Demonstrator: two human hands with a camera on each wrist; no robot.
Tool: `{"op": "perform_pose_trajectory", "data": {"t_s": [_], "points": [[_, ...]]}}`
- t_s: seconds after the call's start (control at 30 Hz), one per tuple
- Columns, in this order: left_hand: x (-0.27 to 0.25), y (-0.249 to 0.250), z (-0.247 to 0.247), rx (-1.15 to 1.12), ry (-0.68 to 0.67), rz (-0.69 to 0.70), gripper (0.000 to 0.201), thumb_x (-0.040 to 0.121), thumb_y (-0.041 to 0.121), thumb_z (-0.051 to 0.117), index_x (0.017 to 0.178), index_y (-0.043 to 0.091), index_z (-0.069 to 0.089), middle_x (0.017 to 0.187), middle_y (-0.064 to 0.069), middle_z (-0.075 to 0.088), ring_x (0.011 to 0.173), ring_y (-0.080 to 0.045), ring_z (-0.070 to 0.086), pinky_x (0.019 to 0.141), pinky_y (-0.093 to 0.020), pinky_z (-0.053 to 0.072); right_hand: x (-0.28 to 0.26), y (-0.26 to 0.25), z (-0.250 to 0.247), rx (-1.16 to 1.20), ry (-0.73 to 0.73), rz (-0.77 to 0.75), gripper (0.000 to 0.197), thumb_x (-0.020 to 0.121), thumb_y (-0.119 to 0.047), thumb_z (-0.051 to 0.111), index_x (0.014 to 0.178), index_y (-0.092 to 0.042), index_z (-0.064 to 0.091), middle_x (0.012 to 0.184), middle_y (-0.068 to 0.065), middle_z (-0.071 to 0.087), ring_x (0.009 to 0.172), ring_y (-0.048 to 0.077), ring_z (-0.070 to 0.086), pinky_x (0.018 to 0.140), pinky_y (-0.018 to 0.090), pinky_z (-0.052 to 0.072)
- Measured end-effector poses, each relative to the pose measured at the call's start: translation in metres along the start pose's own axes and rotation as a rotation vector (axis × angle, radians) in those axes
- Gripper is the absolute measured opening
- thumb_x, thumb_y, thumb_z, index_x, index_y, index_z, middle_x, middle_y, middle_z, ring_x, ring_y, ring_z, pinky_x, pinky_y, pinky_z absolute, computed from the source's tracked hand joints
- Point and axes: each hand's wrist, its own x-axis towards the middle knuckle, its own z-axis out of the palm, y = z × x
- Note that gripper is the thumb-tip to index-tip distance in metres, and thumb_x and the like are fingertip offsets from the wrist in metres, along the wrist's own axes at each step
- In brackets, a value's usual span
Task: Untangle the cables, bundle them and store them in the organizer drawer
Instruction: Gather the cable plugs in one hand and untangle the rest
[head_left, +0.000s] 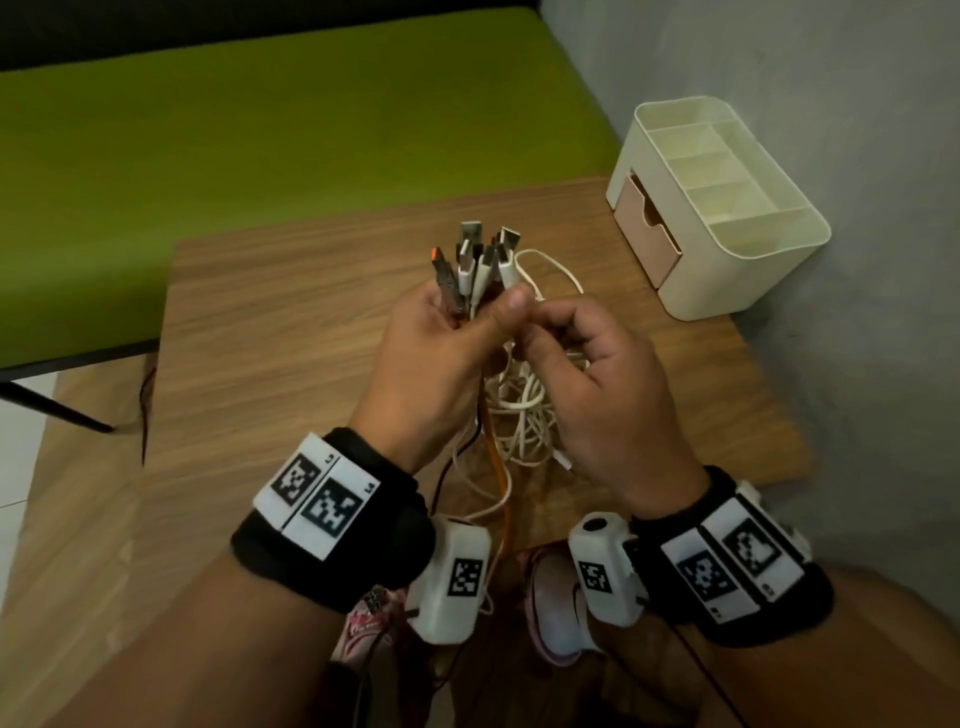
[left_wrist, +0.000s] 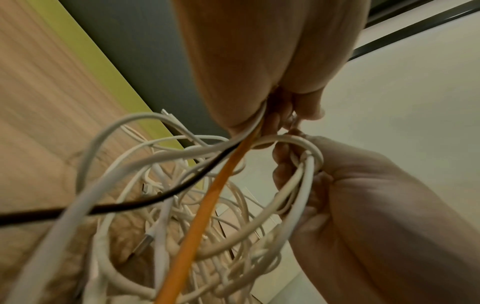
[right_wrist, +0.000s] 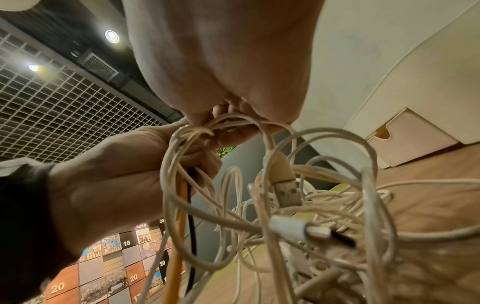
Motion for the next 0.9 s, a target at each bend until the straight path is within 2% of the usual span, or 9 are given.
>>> {"op": "perform_pose_trajectory", "data": {"t_s": [0.07,0.13,0.23,0.33,0.4,0.6,0.7,0.77,0.9], "points": [[0.001,0.0,-0.002,0.019,0.033,-0.015,0.016,0.089,0.025,0.064,0.088,0.009,0.063,0.071,0.001,0.063,0.069,-0.018,0.061,0.064,-0.03,0.051,0.001,0.001,-0.001,0.006,-0.049,-0.006,0.005,0.095,-0.019,0.064,0.097,-0.015,0.066,0.084,-0.01,0.068,0.077,0.002,0.065,0.062,0.017,0.051],[0.003,0.001,-0.006,0.063,0.073,0.012,0.019,0.091,0.032,0.061,0.084,0.014,0.064,0.062,0.006,0.056,0.06,-0.013,0.054,0.057,-0.029,0.045,0.002,0.003,-0.003,-0.011,-0.13,0.015,0.009,0.091,-0.026,0.068,0.09,-0.017,0.066,0.078,-0.011,0.067,0.074,0.003,0.065,0.062,0.017,0.05],[0.005,0.002,-0.011,0.006,0.134,0.048,0.025,0.096,0.035,0.052,0.08,0.018,0.063,0.055,0.006,0.045,0.051,-0.011,0.041,0.053,-0.032,0.033,0.004,0.008,-0.008,-0.083,-0.247,0.044,0.02,0.087,-0.036,0.071,0.087,-0.017,0.067,0.075,-0.007,0.067,0.07,0.009,0.064,0.063,0.028,0.051],[0.008,0.01,-0.018,-0.125,0.227,0.071,0.028,0.1,0.032,0.045,0.081,0.016,0.056,0.057,0.007,0.046,0.05,-0.008,0.042,0.054,-0.028,0.035,0.008,0.019,-0.013,-0.205,-0.268,-0.07,0.024,0.092,-0.042,0.065,0.089,-0.018,0.068,0.078,-0.008,0.066,0.074,0.01,0.063,0.075,0.041,0.05],[0.014,0.017,-0.03,-0.276,0.3,0.091,0.03,0.104,0.029,0.041,0.081,0.013,0.052,0.059,0.006,0.045,0.049,-0.006,0.041,0.052,-0.024,0.038,0.011,0.03,-0.018,-0.285,-0.245,-0.149,0.031,0.094,-0.044,0.059,0.086,-0.016,0.069,0.075,-0.007,0.064,0.072,0.014,0.061,0.074,0.051,0.048],[0.017,0.027,-0.056,-0.437,0.378,0.098,0.026,0.103,0.033,0.045,0.087,0.013,0.05,0.073,0.004,0.048,0.056,-0.008,0.044,0.057,-0.026,0.043,0.023,0.045,-0.037,-0.52,-0.204,0.127,0.028,0.092,-0.048,0.053,0.078,-0.026,0.062,0.079,-0.011,0.058,0.079,0.016,0.056,0.087,0.054,0.046],[0.013,0.026,-0.048,-0.374,0.348,0.048,0.032,0.104,0.035,0.041,0.082,0.014,0.052,0.071,0.004,0.051,0.067,-0.012,0.056,0.062,-0.028,0.048,0.026,0.04,-0.039,-0.556,-0.254,0.208,0.022,0.092,-0.045,0.057,0.102,-0.031,0.07,0.096,-0.014,0.053,0.097,0.018,0.055,0.092,0.052,0.046],[0.009,0.024,-0.04,-0.28,0.317,0.02,0.034,0.105,0.035,0.038,0.081,0.015,0.052,0.072,0.006,0.057,0.077,-0.015,0.064,0.068,-0.03,0.053,0.024,0.033,-0.039,-0.463,-0.298,0.234,0.042,0.085,-0.044,0.059,0.126,-0.041,0.06,0.105,-0.021,0.049,0.11,0.02,0.051,0.095,0.05,0.046],[0.003,0.024,-0.023,-0.177,0.269,0.018,0.035,0.106,0.029,0.035,0.08,0.011,0.051,0.067,0.001,0.056,0.073,-0.017,0.065,0.07,-0.032,0.056,0.019,0.012,-0.04,-0.268,-0.366,0.128,0.066,0.075,-0.042,0.064,0.139,-0.044,0.046,0.123,-0.027,0.046,0.12,0.006,0.049,0.102,0.036,0.044]]}}
